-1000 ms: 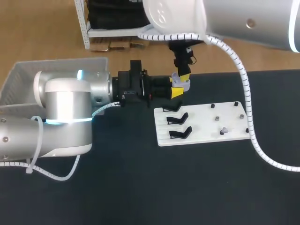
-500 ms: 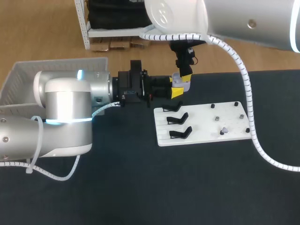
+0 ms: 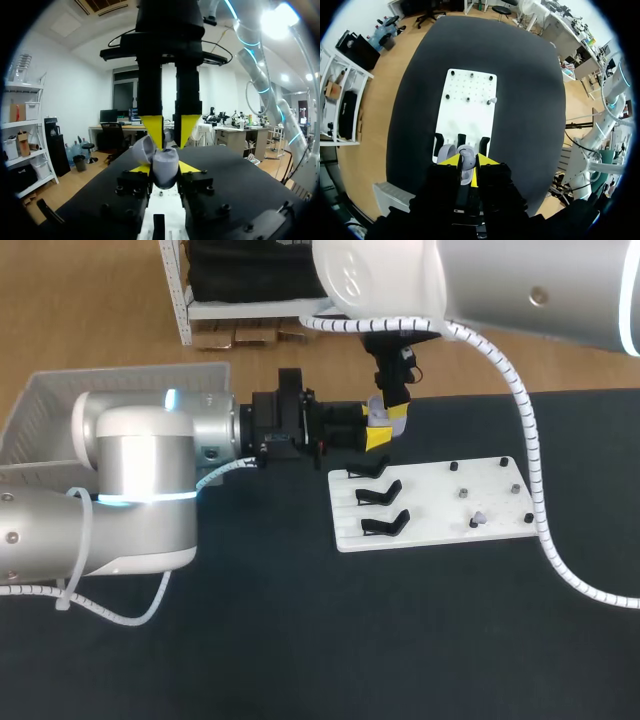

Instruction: Pick up each earbud case from the left stands, insert the matching earbuds, close the lid, and place the case in the box.

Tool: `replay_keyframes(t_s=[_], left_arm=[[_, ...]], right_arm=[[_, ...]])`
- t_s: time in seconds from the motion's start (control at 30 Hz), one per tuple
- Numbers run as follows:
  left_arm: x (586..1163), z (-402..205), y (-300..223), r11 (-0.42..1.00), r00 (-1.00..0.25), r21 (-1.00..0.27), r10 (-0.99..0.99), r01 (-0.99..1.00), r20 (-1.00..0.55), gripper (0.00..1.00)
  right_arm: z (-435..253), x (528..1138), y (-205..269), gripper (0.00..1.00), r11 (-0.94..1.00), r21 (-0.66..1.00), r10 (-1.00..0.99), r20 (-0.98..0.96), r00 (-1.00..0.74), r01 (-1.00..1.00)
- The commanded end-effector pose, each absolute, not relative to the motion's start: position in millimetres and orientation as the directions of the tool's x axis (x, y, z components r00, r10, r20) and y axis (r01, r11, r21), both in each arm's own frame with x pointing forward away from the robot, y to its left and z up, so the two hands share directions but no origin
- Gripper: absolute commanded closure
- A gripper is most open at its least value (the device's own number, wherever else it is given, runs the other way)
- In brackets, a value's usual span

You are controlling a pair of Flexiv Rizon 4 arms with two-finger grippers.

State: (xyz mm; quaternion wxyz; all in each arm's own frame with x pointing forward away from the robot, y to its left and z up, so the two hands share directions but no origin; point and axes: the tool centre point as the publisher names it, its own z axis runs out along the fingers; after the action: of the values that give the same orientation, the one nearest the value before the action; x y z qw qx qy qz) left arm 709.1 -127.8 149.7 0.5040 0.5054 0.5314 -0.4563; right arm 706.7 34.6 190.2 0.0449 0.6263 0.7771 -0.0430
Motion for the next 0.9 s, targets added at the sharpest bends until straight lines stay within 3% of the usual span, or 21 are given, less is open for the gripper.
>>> replay_keyframes(t_s=[0.03, 0.13, 0.2, 0.23, 0.63, 0.77, 0.9], left_arm=[[707.8, 148.7, -127.3, 0.081, 0.025, 0.031, 0.069, 0.996, -0.997, 1.0], [707.8, 148.7, -127.3, 0.081, 0.025, 0.031, 0.069, 0.996, -0.997, 1.0], [707.8, 148.7, -127.3, 0.081, 0.025, 0.031, 0.069, 0.996, -0.997, 1.0], [707.8, 148.7, -127.3, 0.081, 0.025, 0.031, 0.069, 0.996, -0.997, 1.0], [707.8, 148.7, -127.3, 0.081, 0.025, 0.031, 0.069, 0.996, -0.997, 1.0], [707.8, 148.7, -127.3, 0.081, 0.025, 0.031, 0.069, 0.996, -0.997, 1.0], [707.8, 148.7, -127.3, 0.081, 0.025, 0.031, 0.069, 0.996, -0.997, 1.0]], right_arm=[[186.9, 705.3, 32.4, 1.0, 0.214, -0.011, 0.97, -0.119, -0.214, 0.977], [186.7, 705.3, 32.3, 1.0, 0.216, -0.012, 0.969, -0.116, -0.216, 0.976], [187.0, 705.3, 32.8, 0.78, 0.218, -0.009, 0.969, -0.113, -0.218, 0.976], [187.2, 705.3, 33.1, 0.74, 0.219, -0.008, 0.969, -0.113, -0.219, 0.976], [203.6, 692.2, 34.2, 0.7, 0.251, 0.023, 0.961, -0.122, -0.247, 0.968], [210.4, 675.2, 27.6, 0.62, 0.338, 0.088, 0.936, -0.136, -0.325, 0.937], [209.1, 663.4, 18.6, 0.71, 0.434, 0.146, 0.9, -0.11, -0.421, 0.889]])
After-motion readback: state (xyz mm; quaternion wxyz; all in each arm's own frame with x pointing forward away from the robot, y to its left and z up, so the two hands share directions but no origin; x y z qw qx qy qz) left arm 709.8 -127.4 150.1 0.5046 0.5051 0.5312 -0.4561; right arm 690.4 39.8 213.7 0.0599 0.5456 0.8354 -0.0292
